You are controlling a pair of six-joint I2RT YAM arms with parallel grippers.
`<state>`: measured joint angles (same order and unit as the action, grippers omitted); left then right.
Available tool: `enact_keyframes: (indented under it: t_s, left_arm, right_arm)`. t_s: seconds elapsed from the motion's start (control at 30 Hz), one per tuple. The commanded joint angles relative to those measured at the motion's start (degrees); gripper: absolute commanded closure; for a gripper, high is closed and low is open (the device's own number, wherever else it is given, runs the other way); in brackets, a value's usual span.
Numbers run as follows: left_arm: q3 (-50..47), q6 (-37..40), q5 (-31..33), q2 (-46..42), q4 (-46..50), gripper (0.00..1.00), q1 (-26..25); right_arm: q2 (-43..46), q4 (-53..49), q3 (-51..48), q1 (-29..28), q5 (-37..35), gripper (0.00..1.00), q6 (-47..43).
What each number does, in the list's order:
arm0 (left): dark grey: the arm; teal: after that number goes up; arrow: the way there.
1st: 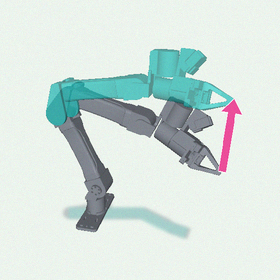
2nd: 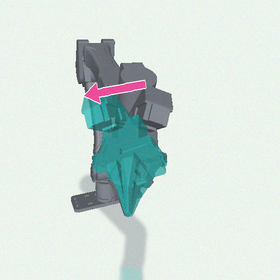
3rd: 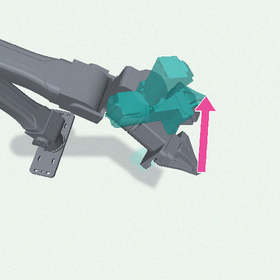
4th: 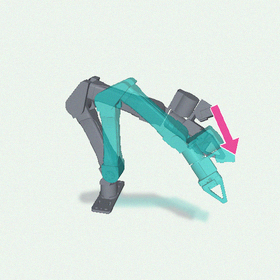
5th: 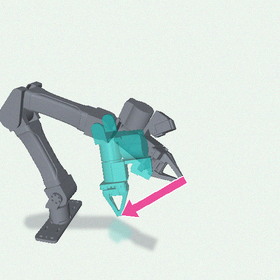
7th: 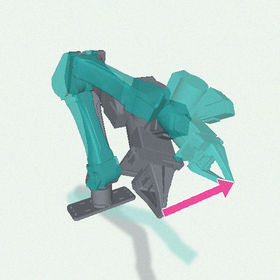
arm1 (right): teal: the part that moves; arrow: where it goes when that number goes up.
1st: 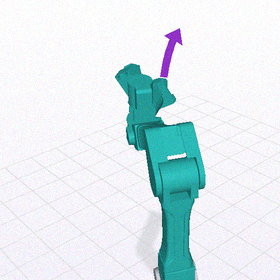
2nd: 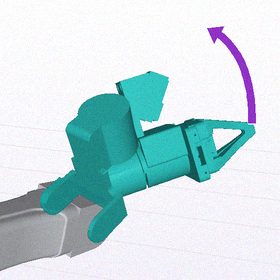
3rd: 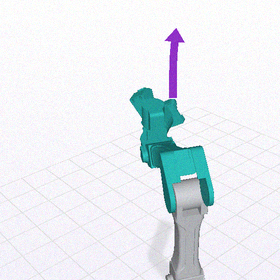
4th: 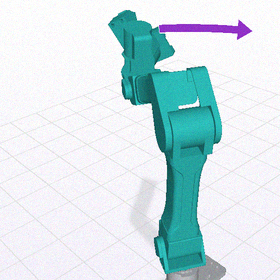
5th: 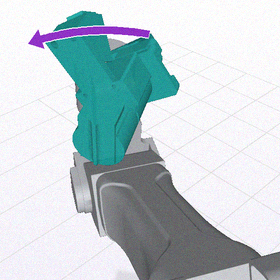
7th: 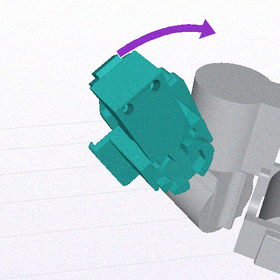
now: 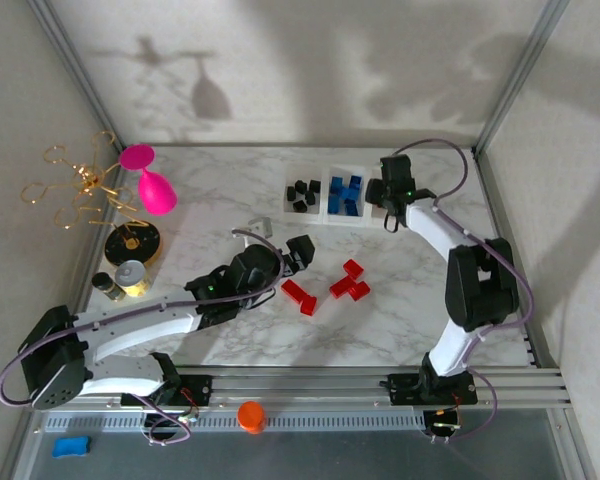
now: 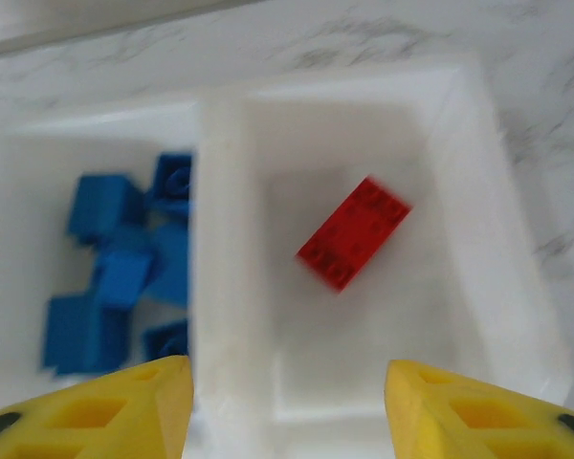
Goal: Sort the legos into containers by color
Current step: Place the lego in the container, then pick up the lego from the center of the table.
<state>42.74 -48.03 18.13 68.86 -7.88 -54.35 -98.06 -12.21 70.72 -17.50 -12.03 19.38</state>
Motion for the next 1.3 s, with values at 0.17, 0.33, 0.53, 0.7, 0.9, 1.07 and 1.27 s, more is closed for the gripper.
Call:
enact_keyframes:
  t_s: [0.17,0.33,0.53,0.7,0.9,1.07,1.27]
  left_arm:
    - [-5.0,-2.7,2.0,-6.8,3.6,0.00,-0.5]
    - [-5.3,-4.2,0.9,-7.8,5.7,0.01,-0.5]
    - [-4.6,-5.0,0.9,-6.5,7.7,0.00,-1.2]
    - [-5.0,-5.7,1.0,-5.3,7.6,0.00,-1.4]
    - [-5.5,-6.8,2.5,-4.4,8.3,0.00,-1.6]
    - [-6.0,-6.9,2.6,-4.3,8.2,0.00,-1.6]
    - [-6.2,-6.9,2.3,-4.4,8.2,0.00,-1.7]
  right_arm:
    - [8.6,-7.5,-8.9,-6.3,3.8,0.39,2.3]
    - [10.4,-10.7,-12.4,-10.5,3.5,0.33,2.1]
    - [9.7,-11.3,-17.0,-13.6,4.3,0.28,1.0]
    - [6.9,-11.8,-17.1,-15.5,3.8,0.25,-0.3]
    - [4.1,-10.2,-17.0,-16.4,5.2,0.24,-0.4]
    - [2.0,-11.2,-16.7,-16.4,0.4,0.28,1.3]
    - [1.4,-11.0,-16.6,-16.2,-1.6,0.39,2.4]
